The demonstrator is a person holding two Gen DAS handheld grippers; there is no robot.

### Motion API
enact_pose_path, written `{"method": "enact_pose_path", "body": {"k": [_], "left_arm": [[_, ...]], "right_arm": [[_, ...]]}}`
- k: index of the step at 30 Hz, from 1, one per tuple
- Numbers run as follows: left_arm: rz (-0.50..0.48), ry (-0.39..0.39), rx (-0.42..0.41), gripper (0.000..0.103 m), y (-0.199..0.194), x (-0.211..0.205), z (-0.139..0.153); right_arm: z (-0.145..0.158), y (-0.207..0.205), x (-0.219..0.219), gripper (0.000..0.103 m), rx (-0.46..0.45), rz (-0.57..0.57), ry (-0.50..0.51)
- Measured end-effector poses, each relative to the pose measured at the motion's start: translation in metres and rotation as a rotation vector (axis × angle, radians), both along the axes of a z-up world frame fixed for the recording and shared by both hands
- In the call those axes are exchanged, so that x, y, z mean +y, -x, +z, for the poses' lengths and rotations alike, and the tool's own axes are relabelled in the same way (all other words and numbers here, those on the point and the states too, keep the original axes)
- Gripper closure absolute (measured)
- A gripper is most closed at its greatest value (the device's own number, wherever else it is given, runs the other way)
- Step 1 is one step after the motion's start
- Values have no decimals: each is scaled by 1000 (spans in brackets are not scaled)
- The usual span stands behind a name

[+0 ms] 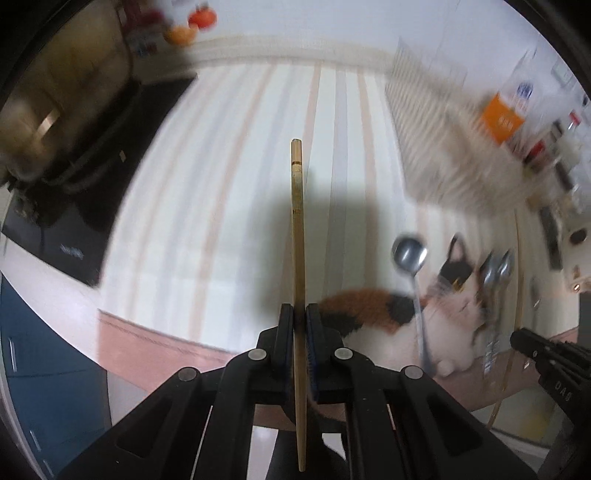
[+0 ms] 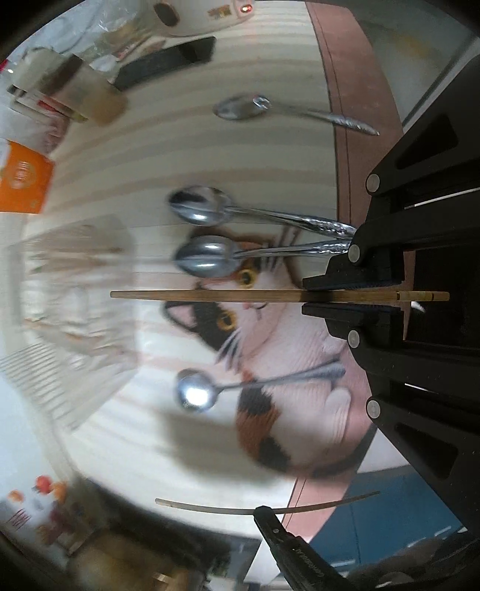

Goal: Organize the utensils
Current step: 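Place both chopsticks into the clear basket and open both tools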

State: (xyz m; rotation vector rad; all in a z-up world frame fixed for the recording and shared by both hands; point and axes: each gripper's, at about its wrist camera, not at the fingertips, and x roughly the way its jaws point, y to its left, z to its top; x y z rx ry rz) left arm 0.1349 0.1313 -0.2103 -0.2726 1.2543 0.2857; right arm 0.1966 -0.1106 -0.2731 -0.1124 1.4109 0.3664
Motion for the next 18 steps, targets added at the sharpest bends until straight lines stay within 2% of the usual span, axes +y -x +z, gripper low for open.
{"method": "enact_pose_path", "body": {"k": [7, 11, 15, 18], "left_arm": [[-33, 1, -158, 99, -27, -4, 78], [-83, 30, -226, 99, -62, -19, 115], [-125, 58, -255, 99, -102, -33, 133], [-147, 96, -244, 99, -144, -40, 132]], "right_arm": [[69, -12, -5, 97, -82, 21, -130], [113, -35, -8, 96, -151, 17, -208], [141, -79, -9, 96, -207, -6, -250], [149, -117, -10, 97, -210, -25, -273]]}}
